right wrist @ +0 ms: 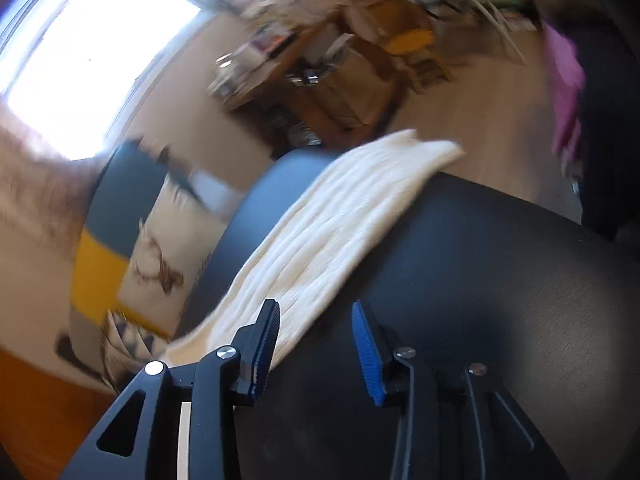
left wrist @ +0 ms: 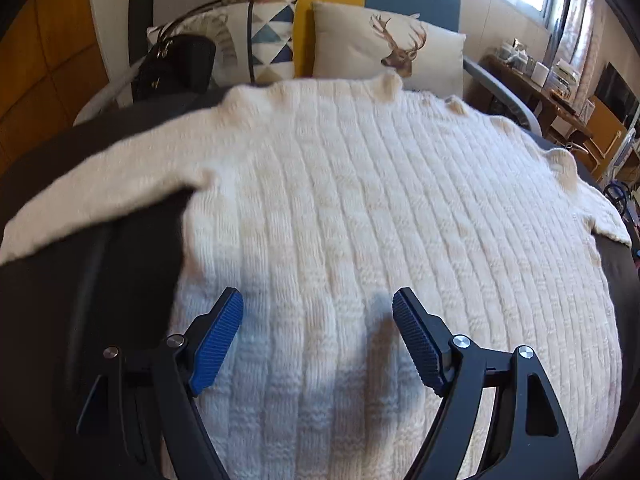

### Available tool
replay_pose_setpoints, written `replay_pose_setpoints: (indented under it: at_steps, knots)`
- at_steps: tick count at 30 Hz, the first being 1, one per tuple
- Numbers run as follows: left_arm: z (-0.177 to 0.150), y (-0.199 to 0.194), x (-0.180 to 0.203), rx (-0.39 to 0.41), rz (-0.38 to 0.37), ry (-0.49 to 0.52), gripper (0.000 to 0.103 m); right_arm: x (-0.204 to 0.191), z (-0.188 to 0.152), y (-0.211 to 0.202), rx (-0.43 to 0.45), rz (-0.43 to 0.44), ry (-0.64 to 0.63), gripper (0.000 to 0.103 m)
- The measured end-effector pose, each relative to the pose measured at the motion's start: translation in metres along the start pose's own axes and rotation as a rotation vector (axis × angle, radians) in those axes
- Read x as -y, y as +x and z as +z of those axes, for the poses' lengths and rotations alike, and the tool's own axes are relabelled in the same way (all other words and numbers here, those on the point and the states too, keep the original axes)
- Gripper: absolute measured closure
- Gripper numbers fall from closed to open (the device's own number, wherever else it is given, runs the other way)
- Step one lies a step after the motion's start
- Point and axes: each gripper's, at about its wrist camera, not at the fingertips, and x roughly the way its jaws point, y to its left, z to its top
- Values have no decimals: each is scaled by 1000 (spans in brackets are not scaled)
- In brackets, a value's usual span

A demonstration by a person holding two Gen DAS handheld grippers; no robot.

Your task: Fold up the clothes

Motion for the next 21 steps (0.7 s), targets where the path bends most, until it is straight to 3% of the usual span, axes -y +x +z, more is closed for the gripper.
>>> replay_pose_setpoints:
  at_steps: [4,12,16,18,21]
  knots:
    - [1,-1,5,4,16,15,23,31,25,19,-4,-5,166,64]
    - [3,3,6,-16,21,-15,23,42,57,40,99,81,280,65]
    - [4,4,5,-23,26,-17,23,26,63,46,84,-5,172,78]
    - [3,4,7,-25,31,-9,23,18,63,48,68,-44,115,93]
    - [3,4,6,-26,30,-7,23,5,61,44,83,-27,55,96]
